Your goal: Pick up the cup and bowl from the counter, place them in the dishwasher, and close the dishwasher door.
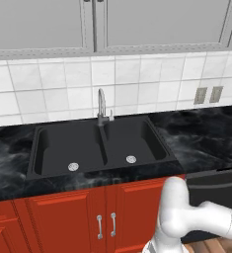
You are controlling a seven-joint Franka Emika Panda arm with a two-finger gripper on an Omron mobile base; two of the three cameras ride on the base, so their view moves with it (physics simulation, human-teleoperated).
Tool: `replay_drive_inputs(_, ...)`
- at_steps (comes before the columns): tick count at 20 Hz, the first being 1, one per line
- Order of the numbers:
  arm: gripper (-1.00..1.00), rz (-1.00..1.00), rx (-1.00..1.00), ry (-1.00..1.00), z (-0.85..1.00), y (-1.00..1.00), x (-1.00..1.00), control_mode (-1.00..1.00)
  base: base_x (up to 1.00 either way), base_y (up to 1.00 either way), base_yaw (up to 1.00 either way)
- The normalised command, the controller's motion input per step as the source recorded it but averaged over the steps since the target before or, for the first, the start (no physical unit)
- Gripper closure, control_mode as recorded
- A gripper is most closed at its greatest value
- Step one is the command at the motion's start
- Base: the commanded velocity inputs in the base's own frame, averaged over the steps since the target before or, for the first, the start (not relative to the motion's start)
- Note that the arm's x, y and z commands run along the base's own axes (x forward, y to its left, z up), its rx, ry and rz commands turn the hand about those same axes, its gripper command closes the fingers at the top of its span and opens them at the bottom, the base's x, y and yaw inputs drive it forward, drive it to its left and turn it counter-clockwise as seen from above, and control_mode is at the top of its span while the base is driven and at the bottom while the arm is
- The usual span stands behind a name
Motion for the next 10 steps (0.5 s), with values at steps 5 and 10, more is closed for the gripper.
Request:
replay_drive_inputs(5,-1.0,0.13,0.0,-0.17,-0.81,-0.47,0.42,-1.0,0.0,0.0,0.0)
replay_drive_inputs(10,-1.0,0.11,0.0,-0.14,-0.97,-0.32,0.6,-1.0,0.0,0.0,0.0)
